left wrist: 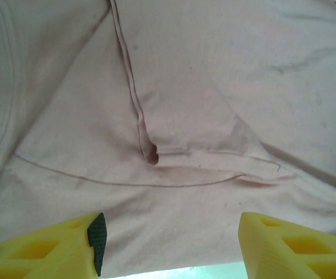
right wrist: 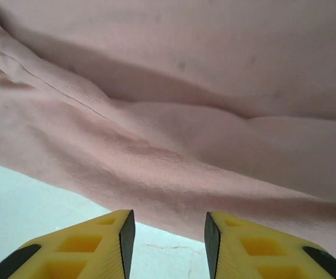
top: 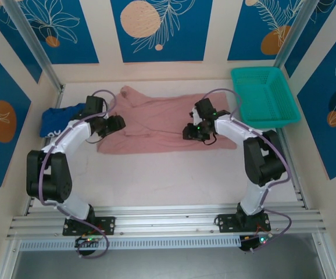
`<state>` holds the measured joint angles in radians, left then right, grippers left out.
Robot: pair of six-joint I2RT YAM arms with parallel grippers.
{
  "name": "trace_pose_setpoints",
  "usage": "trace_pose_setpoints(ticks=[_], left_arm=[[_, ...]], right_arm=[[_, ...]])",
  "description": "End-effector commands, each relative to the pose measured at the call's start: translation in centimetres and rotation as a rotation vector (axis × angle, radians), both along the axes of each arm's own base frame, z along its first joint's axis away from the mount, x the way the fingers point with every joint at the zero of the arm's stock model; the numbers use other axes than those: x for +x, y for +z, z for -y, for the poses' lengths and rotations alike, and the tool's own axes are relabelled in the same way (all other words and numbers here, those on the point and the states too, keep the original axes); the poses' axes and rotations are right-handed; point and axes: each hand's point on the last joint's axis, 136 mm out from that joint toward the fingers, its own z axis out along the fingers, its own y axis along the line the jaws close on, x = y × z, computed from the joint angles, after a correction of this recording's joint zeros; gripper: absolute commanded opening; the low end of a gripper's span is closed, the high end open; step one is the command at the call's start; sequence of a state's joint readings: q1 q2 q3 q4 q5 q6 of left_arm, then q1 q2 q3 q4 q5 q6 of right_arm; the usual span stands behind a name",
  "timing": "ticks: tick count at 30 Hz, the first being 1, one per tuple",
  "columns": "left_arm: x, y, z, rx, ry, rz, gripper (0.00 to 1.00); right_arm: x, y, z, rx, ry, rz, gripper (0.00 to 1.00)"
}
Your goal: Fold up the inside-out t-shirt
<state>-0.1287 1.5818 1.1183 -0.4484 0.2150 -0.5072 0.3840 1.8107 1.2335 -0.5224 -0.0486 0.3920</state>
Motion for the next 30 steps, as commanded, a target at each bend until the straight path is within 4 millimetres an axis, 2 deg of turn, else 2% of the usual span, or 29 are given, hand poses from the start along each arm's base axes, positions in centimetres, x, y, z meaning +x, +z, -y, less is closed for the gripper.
trace_pose_setpoints(ticks=[1,7,11,16,20,24,27,30], left_arm=[[-0.1,-0.2,0.8,-0.039,-0.010,0.038,0.62],[-0.9,-3.3,0.5,-0.025,0.003,-0.012,0.62],[-1.6,-5.6,-0.1,0.017,0.005,-0.059,0.62],[-2.5,-8.1,-0.6,0.053,0.005,-0.095,0.62],[-2.8,-9.2,-1.0,0.084,-0.003,-0.115,0.62],[-2.8,-9.4,-1.2,0.100,-0.009,-0.119,0.62],[-2.7,-8.8,-1.2,0.101,-0.011,-0.106,0.62],[-2.6,-8.0,-1.3,0.107,-0.014,-0.088,0.62]], right_arm=[[-0.3,-1.7,-0.5,0.005,0.011,-0.042,0.37],[1.0,-3.4,-0.6,-0.027,0.000,-0.055,0.35],[3.3,-2.8,-0.4,-0.040,-0.016,-0.010,0.35],[6.6,-2.6,0.9,-0.063,-0.072,0.011,0.34],[9.1,-1.8,1.7,-0.047,-0.110,0.034,0.34],[11.0,-0.3,3.3,-0.046,-0.150,0.060,0.34],[10.6,0.7,4.3,-0.060,-0.147,0.084,0.35],[8.8,1.0,4.5,-0.057,-0.119,0.082,0.37]])
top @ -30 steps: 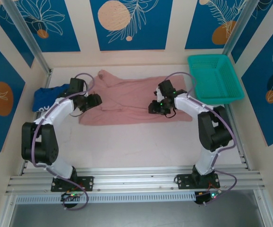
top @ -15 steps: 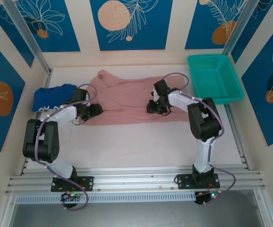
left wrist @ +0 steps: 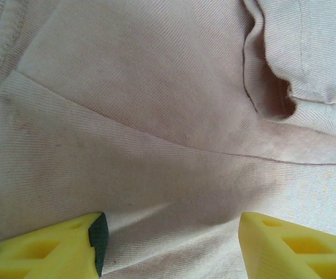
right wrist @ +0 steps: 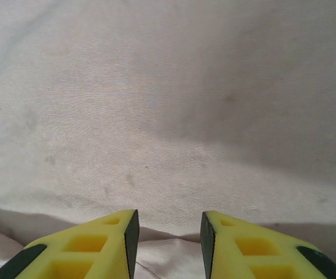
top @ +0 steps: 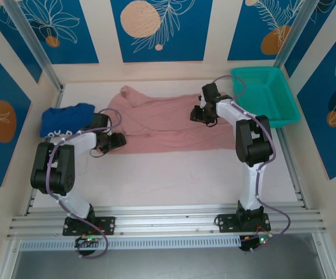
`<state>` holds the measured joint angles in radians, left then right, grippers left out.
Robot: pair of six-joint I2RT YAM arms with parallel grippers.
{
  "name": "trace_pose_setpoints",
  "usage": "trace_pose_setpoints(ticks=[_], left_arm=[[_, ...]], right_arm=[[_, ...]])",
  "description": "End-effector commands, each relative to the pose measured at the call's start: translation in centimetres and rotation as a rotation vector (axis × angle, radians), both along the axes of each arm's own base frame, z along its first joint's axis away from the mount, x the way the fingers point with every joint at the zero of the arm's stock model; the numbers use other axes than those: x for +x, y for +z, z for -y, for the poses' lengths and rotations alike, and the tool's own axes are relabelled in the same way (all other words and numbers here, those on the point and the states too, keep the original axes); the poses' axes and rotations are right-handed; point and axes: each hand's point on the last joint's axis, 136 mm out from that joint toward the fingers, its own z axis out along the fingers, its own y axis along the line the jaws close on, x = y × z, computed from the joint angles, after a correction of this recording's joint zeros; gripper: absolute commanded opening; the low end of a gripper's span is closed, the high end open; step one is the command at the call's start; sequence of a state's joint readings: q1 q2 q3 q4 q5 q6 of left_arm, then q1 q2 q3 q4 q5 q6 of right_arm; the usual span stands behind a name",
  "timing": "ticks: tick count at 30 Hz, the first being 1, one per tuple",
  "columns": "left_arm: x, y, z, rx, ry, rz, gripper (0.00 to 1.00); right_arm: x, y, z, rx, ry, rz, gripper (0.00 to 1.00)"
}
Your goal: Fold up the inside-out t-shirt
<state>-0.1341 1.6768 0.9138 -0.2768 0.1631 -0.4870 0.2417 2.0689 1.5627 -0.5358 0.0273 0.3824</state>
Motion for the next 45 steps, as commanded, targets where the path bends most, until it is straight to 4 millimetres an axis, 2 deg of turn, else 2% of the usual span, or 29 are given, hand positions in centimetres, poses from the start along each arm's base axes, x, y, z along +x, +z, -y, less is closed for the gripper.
trace_pose_setpoints(ticks=[1,4,6,12,18,21,24,26,29,32,35,37,40,43,45], left_arm=[[0.1,1.2,-0.2,0.033,-0.021,0.033,0.62],[0.0,2.0,-0.2,0.028,-0.024,0.055,0.63],[-0.3,2.0,-0.4,0.035,-0.021,0.058,0.63],[-1.7,0.7,-0.4,0.031,-0.027,0.023,0.63],[-3.2,-0.3,-0.1,0.004,-0.030,-0.002,0.63],[-5.0,-1.3,-0.1,-0.008,-0.025,-0.036,0.63],[-7.3,-1.7,0.7,-0.058,-0.030,-0.065,0.63],[-8.2,-0.9,1.3,-0.093,-0.031,-0.051,0.63],[-8.3,1.8,1.6,-0.129,-0.018,0.015,0.63],[-7.4,4.1,1.2,-0.121,0.008,0.088,0.65],[-6.3,4.6,0.7,-0.129,0.043,0.097,0.67],[-5.4,4.7,0.8,-0.170,0.063,0.089,0.66],[-4.6,3.9,0.4,-0.180,0.094,0.065,0.63],[-4.5,2.8,-0.5,-0.183,0.125,0.035,0.59],[-4.8,1.8,-0.9,-0.179,0.132,0.008,0.57]], right_arm=[[-2.9,1.5,-0.3,0.001,0.058,-0.004,0.38],[-5.3,0.6,-1.4,0.026,0.089,-0.040,0.39],[-6.8,-0.6,-1.3,0.015,0.082,-0.091,0.38],[-9.8,-3.9,2.4,-0.074,0.001,-0.230,0.38],[-13.1,-5.5,4.6,-0.099,-0.049,-0.352,0.37],[-15.2,-5.7,5.3,-0.112,-0.060,-0.391,0.35],[-17.0,-5.0,5.5,-0.102,-0.055,-0.393,0.35],[-16.6,-3.5,5.2,-0.096,-0.030,-0.320,0.36],[-14.4,0.1,2.1,-0.062,0.079,-0.110,0.40],[-13.2,3.3,-3.8,0.022,0.238,0.068,0.45],[-13.4,5.1,-10.8,0.078,0.422,0.191,0.47],[-13.4,5.5,-15.2,0.102,0.518,0.239,0.48],[-13.2,5.5,-20.5,0.141,0.617,0.282,0.48],[-12.8,4.6,-24.6,0.158,0.685,0.294,0.48],[-12.3,4.0,-26.5,0.151,0.713,0.294,0.48]])
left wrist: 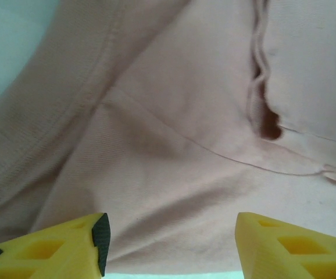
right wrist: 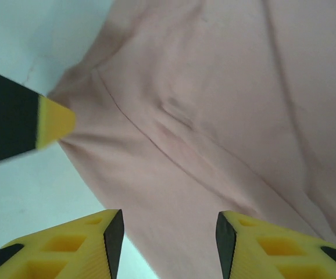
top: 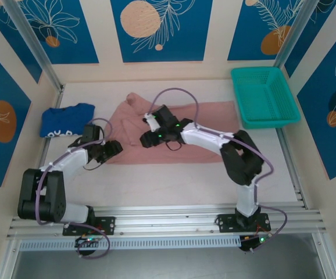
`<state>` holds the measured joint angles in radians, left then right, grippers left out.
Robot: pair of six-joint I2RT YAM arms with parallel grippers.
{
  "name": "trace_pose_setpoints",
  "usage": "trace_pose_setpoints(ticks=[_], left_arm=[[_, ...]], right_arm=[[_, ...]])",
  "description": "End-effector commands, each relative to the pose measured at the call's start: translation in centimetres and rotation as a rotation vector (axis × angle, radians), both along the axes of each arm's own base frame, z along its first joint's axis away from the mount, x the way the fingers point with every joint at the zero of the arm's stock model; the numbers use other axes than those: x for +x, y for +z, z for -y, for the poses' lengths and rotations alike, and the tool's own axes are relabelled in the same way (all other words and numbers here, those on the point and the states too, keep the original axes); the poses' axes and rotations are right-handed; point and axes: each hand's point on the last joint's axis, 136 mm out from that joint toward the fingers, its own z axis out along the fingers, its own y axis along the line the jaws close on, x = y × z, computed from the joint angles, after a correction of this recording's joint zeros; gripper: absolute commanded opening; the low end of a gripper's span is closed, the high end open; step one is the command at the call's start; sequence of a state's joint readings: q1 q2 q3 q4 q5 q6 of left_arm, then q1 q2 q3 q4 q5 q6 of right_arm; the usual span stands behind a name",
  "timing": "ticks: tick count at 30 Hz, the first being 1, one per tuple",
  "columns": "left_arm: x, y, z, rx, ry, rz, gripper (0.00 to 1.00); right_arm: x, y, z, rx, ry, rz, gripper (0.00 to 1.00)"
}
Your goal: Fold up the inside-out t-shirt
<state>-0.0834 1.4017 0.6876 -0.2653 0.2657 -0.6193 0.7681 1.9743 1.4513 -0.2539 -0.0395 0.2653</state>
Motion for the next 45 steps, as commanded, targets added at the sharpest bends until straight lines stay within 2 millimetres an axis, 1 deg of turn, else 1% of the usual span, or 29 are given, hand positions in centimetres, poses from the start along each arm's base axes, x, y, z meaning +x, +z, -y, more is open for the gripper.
trace_pose_setpoints(ticks=[1,4,9,13,18,22,23,25,27,30,33,35,37,38,41,43,45], left_arm=[[0.3,-0.7,-0.3,-0.029,0.013,-0.017,0.56],[-0.6,-2.2,-0.6,-0.034,0.019,-0.053,0.54],[-1.5,-3.2,-0.7,-0.041,0.021,-0.071,0.54],[-1.7,-3.4,-0.7,-0.038,0.017,-0.071,0.54],[-1.9,-3.6,-0.7,-0.038,0.013,-0.075,0.53],[-2.4,-3.8,-0.9,-0.030,0.013,-0.080,0.53],[-2.4,-3.8,-1.0,-0.027,0.015,-0.079,0.53],[-2.6,-3.9,-1.2,-0.016,0.018,-0.082,0.53],[-2.9,-4.0,-1.4,-0.007,0.020,-0.084,0.53],[-3.2,-4.4,-1.7,0.000,0.024,-0.093,0.53],[-3.4,-4.7,-1.8,0.007,0.026,-0.102,0.53],[-3.5,-4.8,-2.0,0.012,0.025,-0.101,0.53],[-3.5,-4.9,-2.0,0.013,0.024,-0.103,0.53],[-3.5,-4.9,-2.0,0.013,0.023,-0.103,0.53],[-3.6,-4.9,-2.0,0.014,0.021,-0.104,0.54],[-3.6,-4.8,-2.0,0.017,0.019,-0.101,0.54],[-3.6,-4.8,-2.0,0.018,0.017,-0.101,0.54]], right_arm=[[1.0,-1.0,-3.0,-0.003,0.063,0.034,0.48],[1.6,-2.4,-4.3,-0.041,0.078,0.038,0.48],[1.8,-4.6,-5.3,-0.092,0.104,0.029,0.47],[2.2,-6.1,-5.6,-0.135,0.107,0.022,0.47],[3.0,-7.0,-5.6,-0.177,0.101,0.031,0.47],[3.3,-7.6,-5.4,-0.203,0.091,0.033,0.42],[3.4,-7.6,-5.4,-0.206,0.089,0.033,0.39],[3.5,-7.5,-5.4,-0.203,0.085,0.034,0.30],[3.8,-6.9,-5.5,-0.196,0.077,0.041,0.22],[4.2,-5.7,-5.4,-0.170,0.062,0.042,0.12],[4.9,-3.9,-5.0,-0.134,0.032,0.037,0.06],[5.5,-2.7,-4.3,-0.109,0.002,0.024,0.04],[6.5,-1.9,-2.9,-0.090,-0.053,-0.005,0.04],[7.0,-1.6,-2.0,-0.084,-0.087,-0.023,0.03],[9.4,-1.5,2.0,-0.049,-0.234,-0.124,0.04],[11.1,-1.8,4.6,0.020,-0.323,-0.217,0.10],[12.2,-2.0,6.3,0.104,-0.363,-0.290,0.20]])
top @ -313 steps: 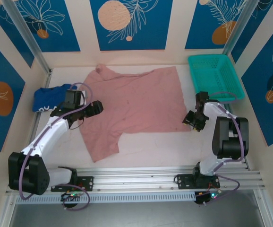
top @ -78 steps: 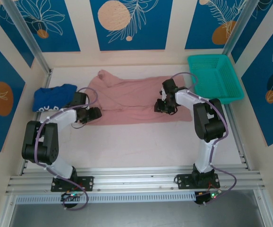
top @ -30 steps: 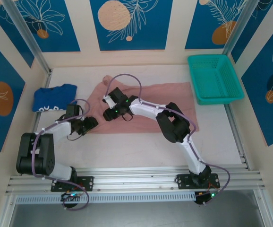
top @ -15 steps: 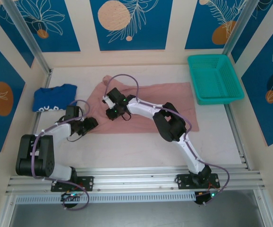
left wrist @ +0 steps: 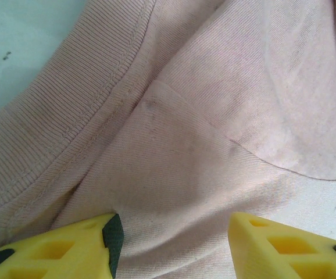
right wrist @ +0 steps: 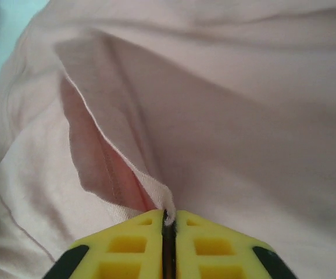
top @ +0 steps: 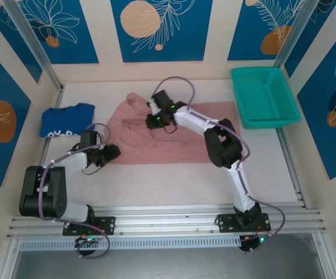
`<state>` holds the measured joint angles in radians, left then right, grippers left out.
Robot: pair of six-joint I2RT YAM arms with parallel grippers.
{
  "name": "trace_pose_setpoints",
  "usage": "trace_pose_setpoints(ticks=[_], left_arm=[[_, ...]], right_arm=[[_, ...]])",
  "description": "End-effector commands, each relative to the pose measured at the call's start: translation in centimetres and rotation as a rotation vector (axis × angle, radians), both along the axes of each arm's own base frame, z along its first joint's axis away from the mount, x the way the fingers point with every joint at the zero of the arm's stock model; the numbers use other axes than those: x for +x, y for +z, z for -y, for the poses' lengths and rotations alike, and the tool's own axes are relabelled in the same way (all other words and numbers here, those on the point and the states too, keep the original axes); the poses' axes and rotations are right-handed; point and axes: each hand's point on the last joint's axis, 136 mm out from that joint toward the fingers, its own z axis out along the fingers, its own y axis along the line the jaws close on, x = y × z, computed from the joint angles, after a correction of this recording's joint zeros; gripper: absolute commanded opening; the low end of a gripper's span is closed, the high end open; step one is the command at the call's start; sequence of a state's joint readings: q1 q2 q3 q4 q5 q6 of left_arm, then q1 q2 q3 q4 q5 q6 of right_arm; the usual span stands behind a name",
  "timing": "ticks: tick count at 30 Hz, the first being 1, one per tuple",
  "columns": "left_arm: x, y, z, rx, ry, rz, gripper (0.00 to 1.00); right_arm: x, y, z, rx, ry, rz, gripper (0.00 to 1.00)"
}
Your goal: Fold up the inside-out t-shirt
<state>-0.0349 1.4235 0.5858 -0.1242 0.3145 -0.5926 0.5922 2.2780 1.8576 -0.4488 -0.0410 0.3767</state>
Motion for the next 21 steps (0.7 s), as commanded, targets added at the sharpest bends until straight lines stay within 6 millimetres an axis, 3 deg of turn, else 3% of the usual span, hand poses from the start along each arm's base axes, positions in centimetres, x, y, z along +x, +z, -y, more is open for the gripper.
trace_pose_setpoints(ticks=[1,5,9,13,18,21], left_arm=[[-3.1,-2.7,-1.3,0.050,0.013,-0.125,0.54],[-2.9,-2.6,-1.3,0.048,0.012,-0.123,0.54],[-2.7,-2.3,-1.2,0.049,0.009,-0.117,0.54],[-2.2,-0.5,-1.3,0.049,0.016,-0.071,0.55],[-0.9,4.7,-1.3,0.050,0.034,0.075,0.61],[0.0,7.1,-0.9,0.054,0.024,0.169,0.64]], right_arm=[[1.6,1.0,3.7,0.165,-0.139,-0.141,0.22],[2.6,1.2,6.7,0.195,-0.185,-0.156,0.33],[1.7,1.5,8.3,0.157,-0.164,-0.157,0.38],[-2.2,1.4,10.9,0.059,-0.153,-0.148,0.38],[-8.1,1.3,17.0,-0.037,-0.225,-0.170,0.40],[-10.1,0.4,21.3,-0.094,-0.311,-0.205,0.42]])
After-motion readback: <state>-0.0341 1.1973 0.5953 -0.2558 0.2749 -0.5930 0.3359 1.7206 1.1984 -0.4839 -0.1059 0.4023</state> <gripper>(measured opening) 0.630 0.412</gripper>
